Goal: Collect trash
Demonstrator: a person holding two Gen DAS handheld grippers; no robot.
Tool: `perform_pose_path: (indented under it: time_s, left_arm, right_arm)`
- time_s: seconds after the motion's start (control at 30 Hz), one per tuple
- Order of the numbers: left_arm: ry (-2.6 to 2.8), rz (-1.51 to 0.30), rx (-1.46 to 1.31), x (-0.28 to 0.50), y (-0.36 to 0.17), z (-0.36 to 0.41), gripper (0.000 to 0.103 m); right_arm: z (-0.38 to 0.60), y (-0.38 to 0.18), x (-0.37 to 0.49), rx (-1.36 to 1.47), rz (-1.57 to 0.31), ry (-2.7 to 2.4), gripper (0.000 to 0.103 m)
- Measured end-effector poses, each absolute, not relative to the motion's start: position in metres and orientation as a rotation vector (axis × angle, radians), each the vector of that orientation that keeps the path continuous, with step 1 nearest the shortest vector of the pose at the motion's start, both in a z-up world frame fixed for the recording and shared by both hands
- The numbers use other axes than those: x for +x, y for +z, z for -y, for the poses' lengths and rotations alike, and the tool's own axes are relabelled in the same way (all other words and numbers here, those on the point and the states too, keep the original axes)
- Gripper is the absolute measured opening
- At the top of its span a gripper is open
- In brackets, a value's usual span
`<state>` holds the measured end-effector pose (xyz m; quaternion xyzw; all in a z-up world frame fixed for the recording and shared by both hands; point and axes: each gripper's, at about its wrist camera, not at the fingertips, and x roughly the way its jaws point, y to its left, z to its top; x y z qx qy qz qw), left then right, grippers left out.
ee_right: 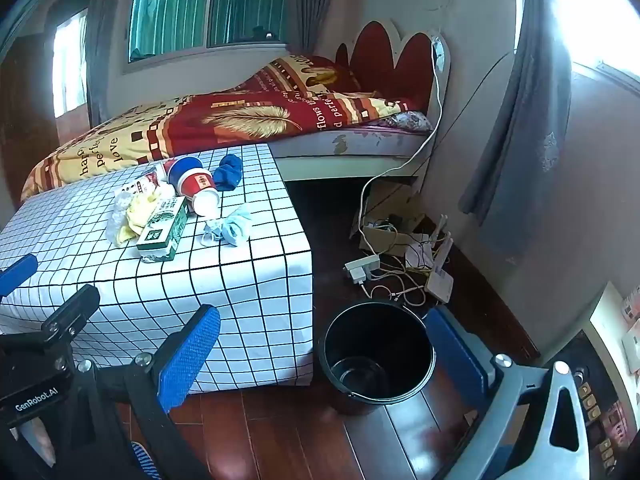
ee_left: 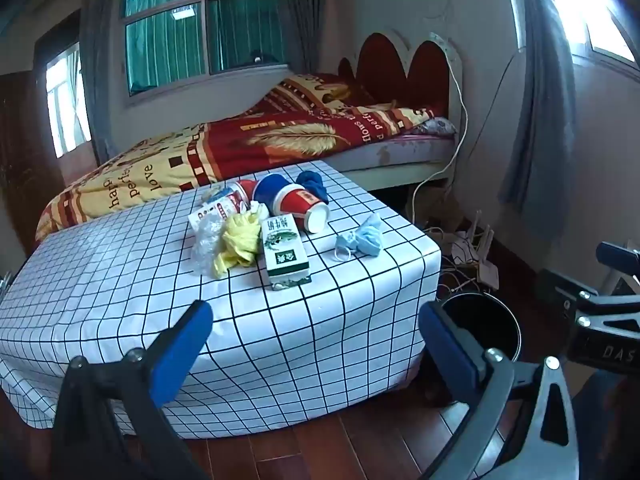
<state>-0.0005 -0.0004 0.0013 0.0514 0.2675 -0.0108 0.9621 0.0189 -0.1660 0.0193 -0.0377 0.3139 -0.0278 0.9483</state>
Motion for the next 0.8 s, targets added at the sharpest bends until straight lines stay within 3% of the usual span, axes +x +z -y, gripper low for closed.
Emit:
perform_pose_path:
  time_s: [0.8]
  left_arm:
    - [-0.023, -0.560, 0.051, 0.002, 0.000, -0.008, 0.103]
  right_arm:
    - [0.167, 0.017, 0.022, -0.089, -0.668, -0.076, 0.103]
